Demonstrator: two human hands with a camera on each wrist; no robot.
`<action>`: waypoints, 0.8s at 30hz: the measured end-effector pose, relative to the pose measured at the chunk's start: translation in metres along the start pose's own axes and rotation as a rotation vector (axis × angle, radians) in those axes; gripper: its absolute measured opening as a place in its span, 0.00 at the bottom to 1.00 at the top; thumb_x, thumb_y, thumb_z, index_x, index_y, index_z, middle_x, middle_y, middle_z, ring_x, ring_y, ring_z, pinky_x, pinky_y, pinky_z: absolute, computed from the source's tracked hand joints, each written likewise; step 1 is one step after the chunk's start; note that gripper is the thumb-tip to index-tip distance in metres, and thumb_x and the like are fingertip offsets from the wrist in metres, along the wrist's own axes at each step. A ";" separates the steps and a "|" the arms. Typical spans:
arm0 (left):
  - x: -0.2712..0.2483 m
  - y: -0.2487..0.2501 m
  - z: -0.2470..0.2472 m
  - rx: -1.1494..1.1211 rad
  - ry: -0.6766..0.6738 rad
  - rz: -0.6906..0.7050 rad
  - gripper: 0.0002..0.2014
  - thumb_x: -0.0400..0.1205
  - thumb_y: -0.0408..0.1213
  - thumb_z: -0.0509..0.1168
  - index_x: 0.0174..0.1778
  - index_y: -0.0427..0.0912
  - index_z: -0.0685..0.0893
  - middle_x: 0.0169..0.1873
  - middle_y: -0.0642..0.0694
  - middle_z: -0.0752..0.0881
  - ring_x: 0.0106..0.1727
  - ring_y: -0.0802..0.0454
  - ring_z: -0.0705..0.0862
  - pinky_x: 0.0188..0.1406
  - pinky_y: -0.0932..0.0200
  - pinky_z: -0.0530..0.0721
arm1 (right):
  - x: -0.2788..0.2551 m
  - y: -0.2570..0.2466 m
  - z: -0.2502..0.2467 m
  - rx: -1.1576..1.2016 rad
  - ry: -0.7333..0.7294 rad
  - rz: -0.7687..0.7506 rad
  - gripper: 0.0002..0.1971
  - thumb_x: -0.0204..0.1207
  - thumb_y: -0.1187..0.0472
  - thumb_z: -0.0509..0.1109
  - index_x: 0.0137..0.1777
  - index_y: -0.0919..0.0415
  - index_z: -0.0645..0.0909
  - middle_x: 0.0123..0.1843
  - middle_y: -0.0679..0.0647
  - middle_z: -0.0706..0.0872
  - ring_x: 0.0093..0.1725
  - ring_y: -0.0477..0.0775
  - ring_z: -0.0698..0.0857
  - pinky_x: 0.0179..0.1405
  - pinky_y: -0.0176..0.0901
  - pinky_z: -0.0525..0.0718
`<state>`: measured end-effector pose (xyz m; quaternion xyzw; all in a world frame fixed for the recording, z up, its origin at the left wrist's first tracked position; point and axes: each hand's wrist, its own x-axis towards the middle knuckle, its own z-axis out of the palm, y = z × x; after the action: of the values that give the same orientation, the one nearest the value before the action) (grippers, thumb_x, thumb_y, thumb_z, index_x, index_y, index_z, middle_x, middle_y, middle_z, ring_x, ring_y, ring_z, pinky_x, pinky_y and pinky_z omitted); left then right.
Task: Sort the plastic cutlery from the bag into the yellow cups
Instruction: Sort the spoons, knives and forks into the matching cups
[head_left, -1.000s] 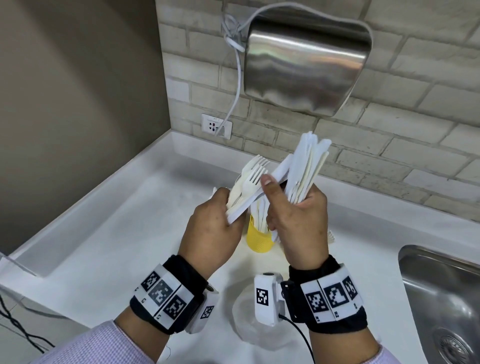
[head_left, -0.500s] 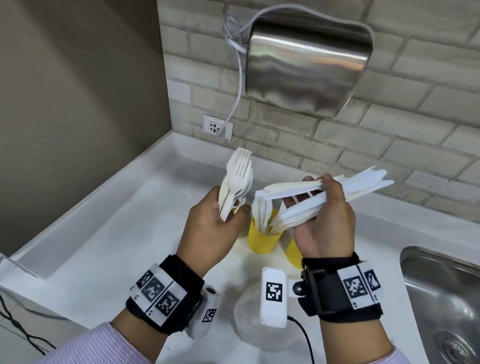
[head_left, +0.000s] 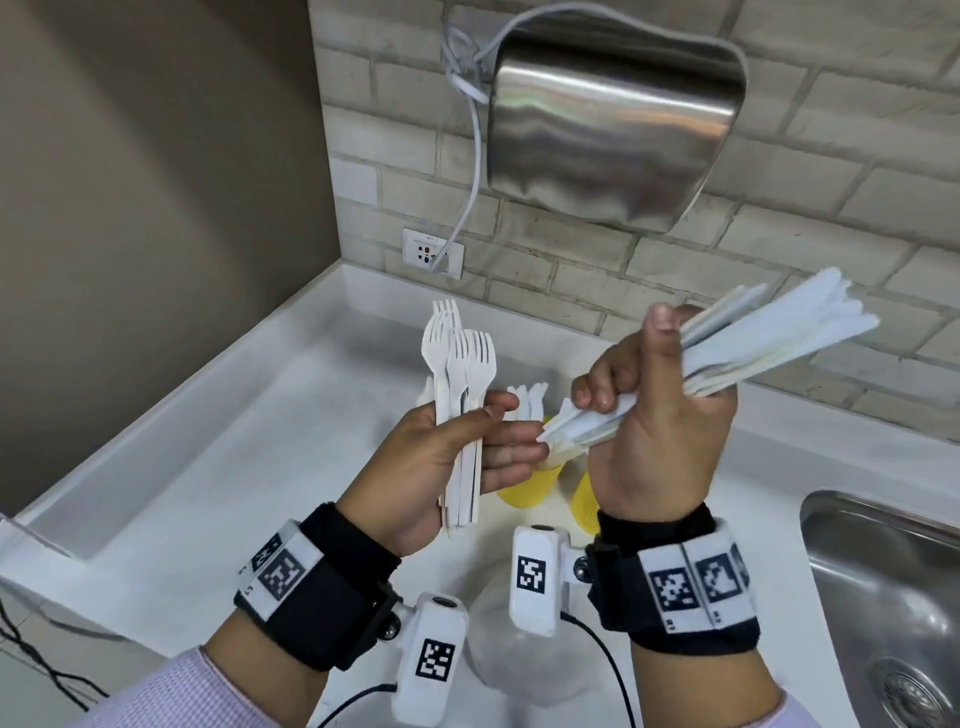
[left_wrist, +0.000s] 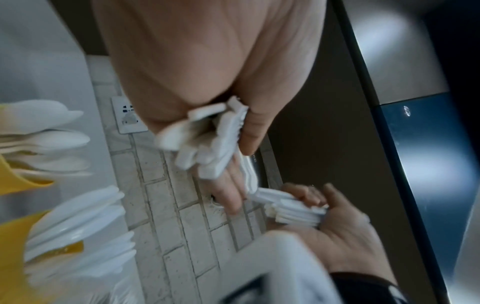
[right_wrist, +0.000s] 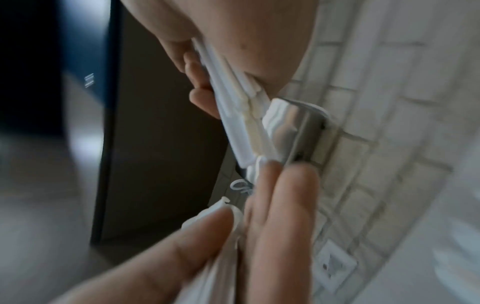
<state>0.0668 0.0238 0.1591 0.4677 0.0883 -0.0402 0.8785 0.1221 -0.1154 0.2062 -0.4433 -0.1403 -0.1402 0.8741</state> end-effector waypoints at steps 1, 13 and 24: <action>0.001 -0.001 0.000 -0.021 0.017 -0.012 0.12 0.88 0.32 0.64 0.66 0.33 0.82 0.53 0.31 0.92 0.55 0.33 0.93 0.54 0.47 0.93 | -0.004 0.000 0.004 -0.062 -0.053 -0.061 0.10 0.87 0.64 0.67 0.43 0.55 0.76 0.23 0.51 0.69 0.19 0.54 0.68 0.27 0.47 0.75; -0.002 -0.004 0.002 0.145 0.022 0.012 0.11 0.90 0.28 0.61 0.60 0.22 0.80 0.51 0.31 0.87 0.49 0.37 0.89 0.52 0.44 0.92 | -0.030 0.034 0.002 -0.373 -0.116 0.012 0.08 0.82 0.58 0.73 0.47 0.61 0.79 0.25 0.54 0.79 0.22 0.54 0.79 0.26 0.45 0.81; 0.001 -0.007 -0.011 1.356 0.625 0.528 0.09 0.83 0.48 0.66 0.51 0.49 0.74 0.35 0.47 0.86 0.39 0.33 0.84 0.33 0.47 0.81 | -0.021 0.009 0.001 -0.445 -0.226 0.013 0.05 0.78 0.58 0.80 0.51 0.55 0.88 0.26 0.51 0.81 0.25 0.55 0.78 0.31 0.45 0.79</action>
<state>0.0657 0.0292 0.1469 0.8962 0.1734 0.2577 0.3168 0.1060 -0.1065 0.1926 -0.6387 -0.1999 -0.1118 0.7345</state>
